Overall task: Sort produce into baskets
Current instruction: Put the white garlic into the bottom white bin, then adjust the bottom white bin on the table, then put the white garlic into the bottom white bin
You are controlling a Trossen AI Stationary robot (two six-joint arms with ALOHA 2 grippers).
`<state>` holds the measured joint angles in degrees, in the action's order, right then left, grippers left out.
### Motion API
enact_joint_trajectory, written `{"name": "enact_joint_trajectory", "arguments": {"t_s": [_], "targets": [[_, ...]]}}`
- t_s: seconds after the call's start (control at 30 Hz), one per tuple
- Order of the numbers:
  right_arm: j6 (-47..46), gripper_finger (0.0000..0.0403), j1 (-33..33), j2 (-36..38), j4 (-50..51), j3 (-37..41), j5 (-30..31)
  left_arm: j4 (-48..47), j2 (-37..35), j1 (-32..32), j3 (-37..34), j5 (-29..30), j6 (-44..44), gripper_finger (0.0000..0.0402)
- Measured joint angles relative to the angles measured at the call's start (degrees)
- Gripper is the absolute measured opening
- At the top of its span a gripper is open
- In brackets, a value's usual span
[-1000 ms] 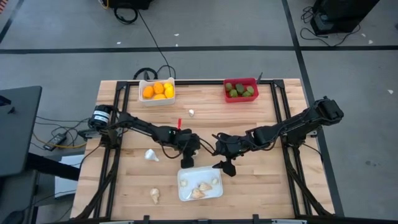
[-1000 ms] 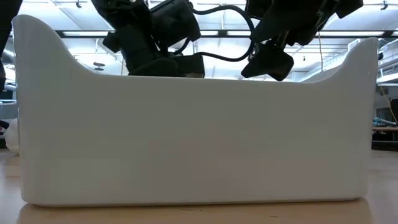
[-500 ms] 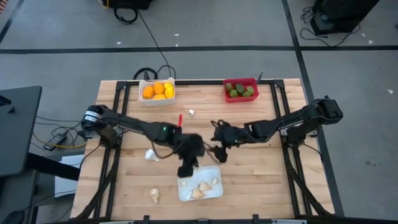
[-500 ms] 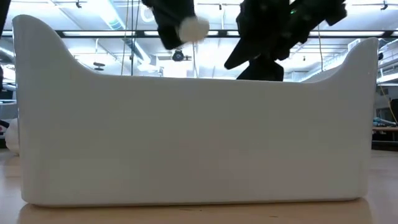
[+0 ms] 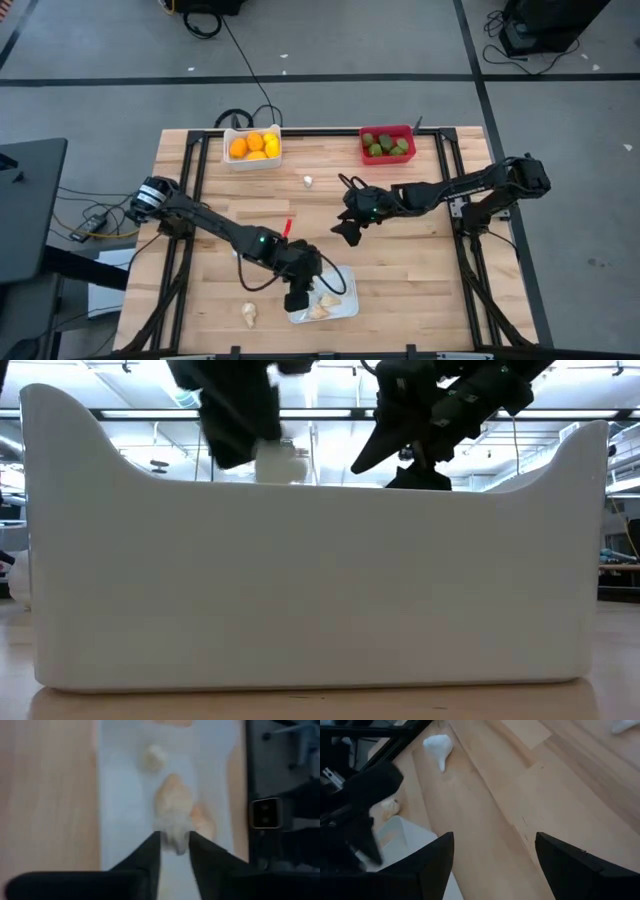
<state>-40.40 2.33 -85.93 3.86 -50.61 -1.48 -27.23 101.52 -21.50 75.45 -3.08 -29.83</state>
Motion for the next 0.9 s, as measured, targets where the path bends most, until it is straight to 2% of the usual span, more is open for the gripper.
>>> {"name": "enact_joint_trajectory", "arguments": {"t_s": [0.17,0.33,0.47,0.53,0.73,0.9], "targets": [[-1.6,0.0287,0.7,0.0,0.5,0.0,-0.1,-7.2,-0.1,0.4,0.0,0.4,-6.9,0.0192],[-2.9,0.0287,1.8,0.0,1.8,0.0,0.2,-16.6,-1.2,0.7,0.0,3.7,-14.2,0.0240],[-3.5,0.0287,2.8,0.0,3.2,0.0,2.0,-26.2,-4.7,1.0,0.0,13.0,-17.4,0.0247],[-4.5,0.0287,3.4,0.0,3.9,0.0,3.4,-28.3,-7.4,1.7,0.0,15.4,-18.4,0.0247],[-4.7,0.0287,3.8,0.0,3.9,0.0,4.0,-30.4,-14.7,4.1,0.0,17.9,-18.8,0.0247],[-4.9,0.0287,3.8,0.0,3.9,0.0,4.0,-30.6,-17.7,5.3,0.0,19.4,-18.9,0.0247]]}}
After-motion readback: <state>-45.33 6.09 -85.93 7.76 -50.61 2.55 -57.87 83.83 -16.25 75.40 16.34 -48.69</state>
